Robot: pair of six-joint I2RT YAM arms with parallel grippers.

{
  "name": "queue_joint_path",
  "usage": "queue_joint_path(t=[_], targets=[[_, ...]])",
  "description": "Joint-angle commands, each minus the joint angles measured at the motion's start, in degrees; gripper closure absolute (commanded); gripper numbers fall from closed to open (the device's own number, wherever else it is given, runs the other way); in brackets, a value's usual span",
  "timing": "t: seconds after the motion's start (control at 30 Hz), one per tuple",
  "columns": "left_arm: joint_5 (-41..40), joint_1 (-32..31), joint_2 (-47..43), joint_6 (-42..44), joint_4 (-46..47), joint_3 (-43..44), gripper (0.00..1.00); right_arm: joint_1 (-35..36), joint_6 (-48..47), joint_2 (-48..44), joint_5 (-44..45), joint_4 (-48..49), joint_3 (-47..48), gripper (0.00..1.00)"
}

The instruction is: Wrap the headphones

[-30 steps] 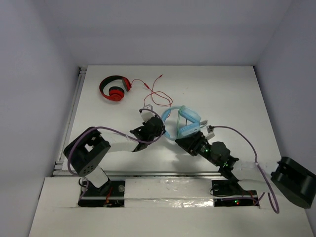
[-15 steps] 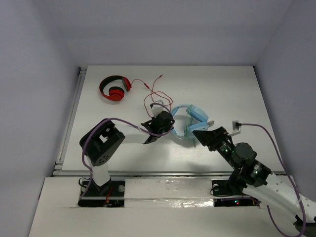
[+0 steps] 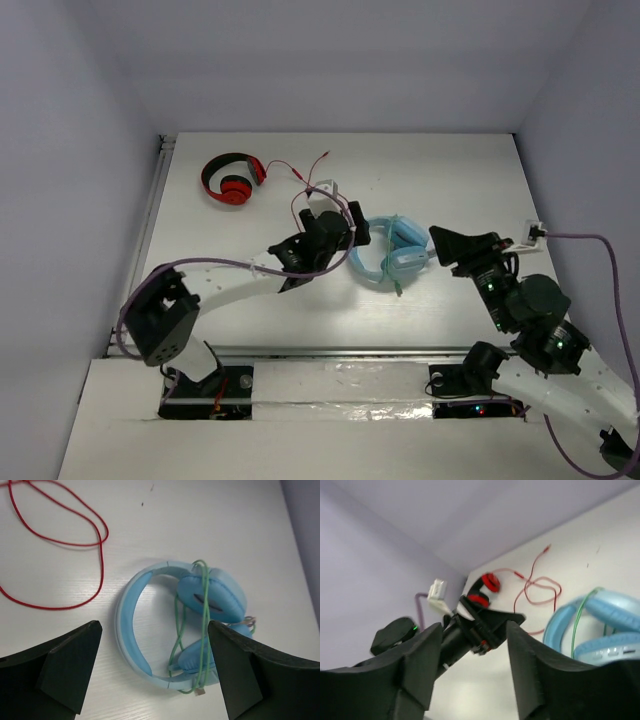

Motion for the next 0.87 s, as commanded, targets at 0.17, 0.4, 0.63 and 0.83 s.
queue_joint_path(t=[0.17, 0.4, 0.63, 0.83], targets=[[-2.7, -0.8, -25.7, 7.7, -2.0, -5.7, 0.15, 0.3, -12.3, -2.4, 10.2, -2.3, 10.5, 0.3], [-0.6, -0.8, -48.5, 12.3, -6.7, -10.7, 0.07, 0.3, -16.0, -3.9, 18.4, -8.7, 18.1, 0.0], [-3.3, -0.8, -60.5, 14.9, -16.4, -8.2, 0.01, 0.3, -16.7, -4.2, 21.5, -15.1, 24.8, 0.0], [-1.7, -0.8, -62.9, 14.6, -17.9, -11.3, 0.01, 0.3, -14.0, -5.5, 20.1, -14.0, 20.2, 0.0]])
